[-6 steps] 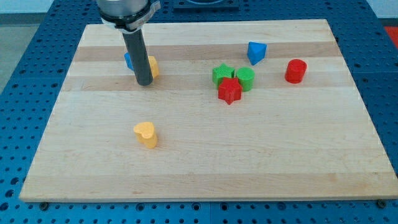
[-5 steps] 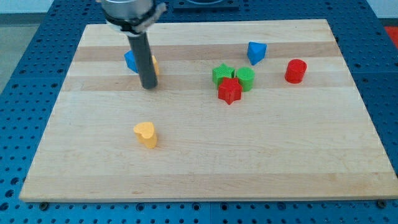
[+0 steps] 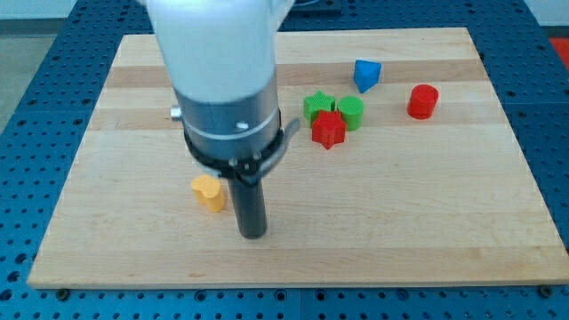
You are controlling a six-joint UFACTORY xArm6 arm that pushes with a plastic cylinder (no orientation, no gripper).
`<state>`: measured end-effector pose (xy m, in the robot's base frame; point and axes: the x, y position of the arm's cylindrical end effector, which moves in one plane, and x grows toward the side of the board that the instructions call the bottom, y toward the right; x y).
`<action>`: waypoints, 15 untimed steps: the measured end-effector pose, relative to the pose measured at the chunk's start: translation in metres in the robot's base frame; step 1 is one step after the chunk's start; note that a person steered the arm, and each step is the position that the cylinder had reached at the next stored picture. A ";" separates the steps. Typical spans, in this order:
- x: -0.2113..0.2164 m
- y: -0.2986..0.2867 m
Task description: Place the yellow heart at the bottom right side of the yellow hexagon
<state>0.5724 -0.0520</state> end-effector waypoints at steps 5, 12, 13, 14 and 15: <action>-0.027 -0.039; -0.069 -0.046; -0.107 -0.007; -0.107 -0.008; -0.107 -0.020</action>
<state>0.4653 -0.0716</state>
